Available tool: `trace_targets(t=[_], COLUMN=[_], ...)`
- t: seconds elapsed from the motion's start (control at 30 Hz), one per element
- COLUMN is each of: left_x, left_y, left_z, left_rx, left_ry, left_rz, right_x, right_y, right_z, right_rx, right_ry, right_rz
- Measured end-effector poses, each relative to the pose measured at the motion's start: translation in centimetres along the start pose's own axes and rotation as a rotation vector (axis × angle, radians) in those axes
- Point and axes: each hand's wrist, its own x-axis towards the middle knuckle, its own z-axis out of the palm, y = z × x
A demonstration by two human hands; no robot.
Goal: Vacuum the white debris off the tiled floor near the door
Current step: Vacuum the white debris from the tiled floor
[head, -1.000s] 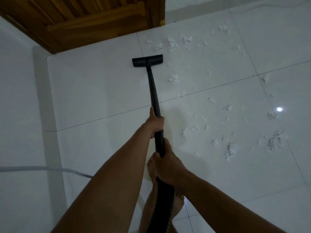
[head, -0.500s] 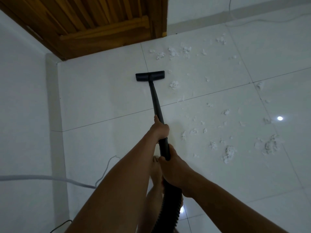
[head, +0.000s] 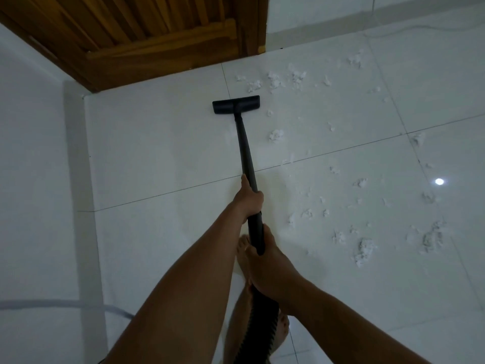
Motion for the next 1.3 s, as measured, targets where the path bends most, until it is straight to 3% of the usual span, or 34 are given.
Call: trace_targets(t=[0.8,0.9,1.03,1.13,1.3], left_x=[7.6,7.3,5.7,4.0,2.6], left_y=[5.6,5.4,4.1,3.3,2.5], left_z=[-3.9,-3.7,-3.2,-2.1,1.0], left_rx=[-0.064,-0.156,-0.400,-0.422,-0.373], left_ry=[0.013,0.034,-0.056,-0.108,-0.002], left_rz=[0.010,0.007,-0.078,-0.109,-0.074], right_x=[6.8,6.4,4.7,3.0,1.2], right_y=[-7.0,-6.9,-5.5,-4.1,-2.2], right_z=[-1.9,-2.1,-2.0,-2.0,-2.7], right_rx=[-0.070,-0.067,-0.065,-0.061,-0.048], right_ry=[0.015,0.009,-0.002,0.001,0.028], right_rz=[-0.013,-0.033,-0.036,-0.021,-0.024])
